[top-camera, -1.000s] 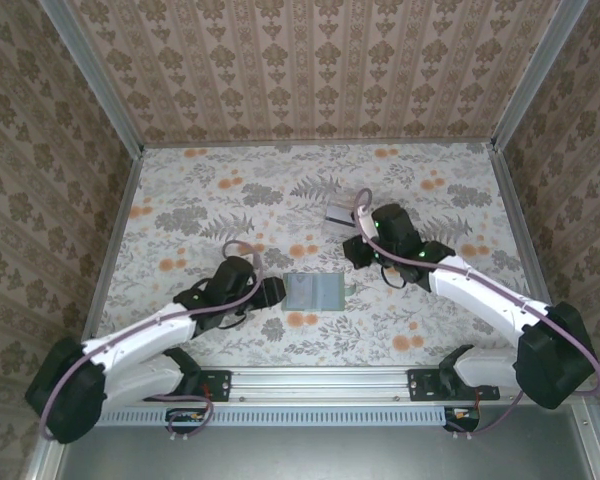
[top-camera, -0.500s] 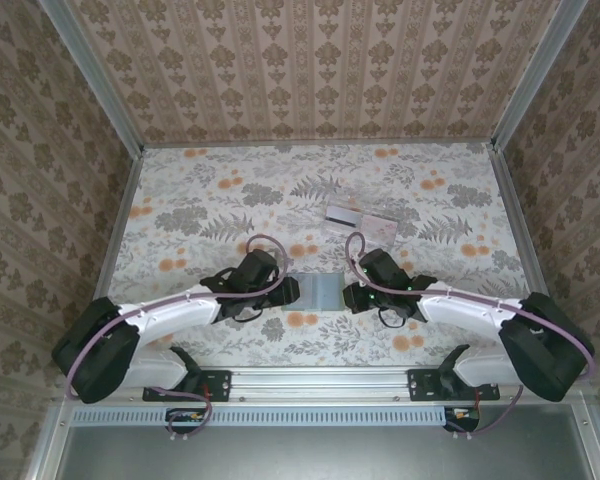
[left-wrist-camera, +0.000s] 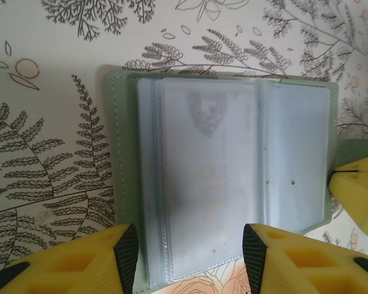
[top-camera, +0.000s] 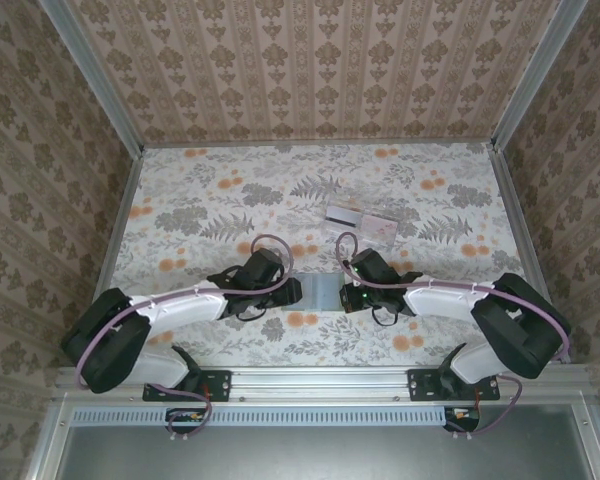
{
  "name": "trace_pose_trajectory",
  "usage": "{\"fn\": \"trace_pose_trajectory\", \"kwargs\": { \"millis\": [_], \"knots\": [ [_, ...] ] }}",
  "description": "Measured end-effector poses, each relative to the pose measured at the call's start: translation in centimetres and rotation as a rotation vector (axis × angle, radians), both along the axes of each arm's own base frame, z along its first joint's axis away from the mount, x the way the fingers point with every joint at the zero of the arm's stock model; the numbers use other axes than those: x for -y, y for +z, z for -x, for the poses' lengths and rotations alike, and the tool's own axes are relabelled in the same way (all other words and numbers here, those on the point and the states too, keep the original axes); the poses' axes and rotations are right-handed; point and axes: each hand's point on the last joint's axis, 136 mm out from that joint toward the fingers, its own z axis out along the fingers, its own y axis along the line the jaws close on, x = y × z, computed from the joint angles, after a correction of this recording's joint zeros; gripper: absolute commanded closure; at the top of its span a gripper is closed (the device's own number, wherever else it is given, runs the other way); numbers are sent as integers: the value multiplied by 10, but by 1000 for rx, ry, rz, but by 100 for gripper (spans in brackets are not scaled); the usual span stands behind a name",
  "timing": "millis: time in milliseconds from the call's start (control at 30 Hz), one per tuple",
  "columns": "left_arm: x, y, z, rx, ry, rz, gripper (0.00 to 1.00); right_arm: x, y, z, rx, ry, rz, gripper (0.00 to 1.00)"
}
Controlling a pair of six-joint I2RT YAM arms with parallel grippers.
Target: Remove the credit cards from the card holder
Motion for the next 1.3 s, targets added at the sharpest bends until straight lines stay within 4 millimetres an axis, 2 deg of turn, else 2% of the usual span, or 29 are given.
{"fn": "trace_pose_trajectory", "kwargs": {
  "millis": [367, 767, 1133, 1300],
  "knots": [
    [4, -9, 4, -23, -20, -8, 52, -3, 0, -1, -8, -10, -4, 100],
    [13, 8, -2, 36, -35, -37, 52, -3, -1, -1, -7, -10, -2, 100],
    [3, 6, -4, 55, -8, -97, 52, -4, -1, -2, -9, -13, -3, 100],
    [10, 10, -3, 65, -36, -89, 52, -4, -1, -2, -9, -13, -3, 100]
  ]
}}
